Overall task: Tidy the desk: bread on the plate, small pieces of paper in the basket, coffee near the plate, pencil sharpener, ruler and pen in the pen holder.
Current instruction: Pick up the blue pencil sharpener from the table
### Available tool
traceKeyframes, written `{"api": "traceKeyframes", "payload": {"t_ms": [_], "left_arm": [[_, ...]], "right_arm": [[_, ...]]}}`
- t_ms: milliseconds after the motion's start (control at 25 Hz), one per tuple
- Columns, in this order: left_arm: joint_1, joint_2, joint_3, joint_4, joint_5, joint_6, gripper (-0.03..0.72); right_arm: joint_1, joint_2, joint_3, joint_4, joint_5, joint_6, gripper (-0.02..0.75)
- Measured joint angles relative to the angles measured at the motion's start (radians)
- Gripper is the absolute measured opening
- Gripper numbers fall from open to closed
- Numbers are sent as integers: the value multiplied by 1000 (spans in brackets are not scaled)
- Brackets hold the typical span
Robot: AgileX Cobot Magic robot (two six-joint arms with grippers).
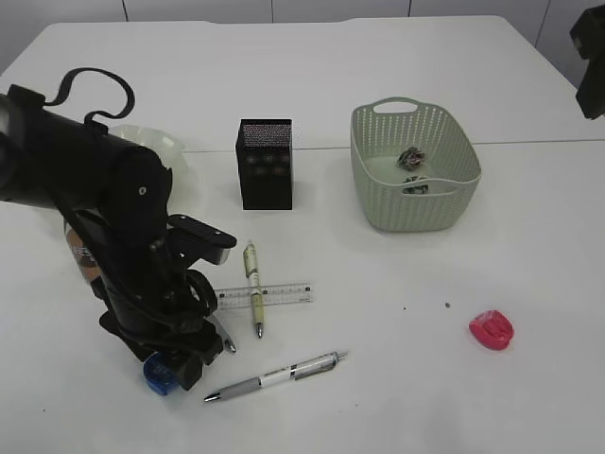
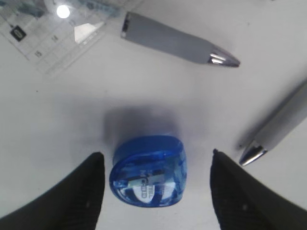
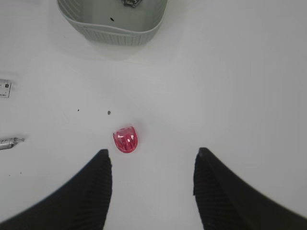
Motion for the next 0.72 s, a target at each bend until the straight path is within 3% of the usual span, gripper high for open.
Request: {"api": "traceKeyframes", "payload": {"t_ms": [720], "left_arm": [[21,10,-1,0,5,0,503]], "right_arm": [[0,0,0,-2,0,-7,405]]}}
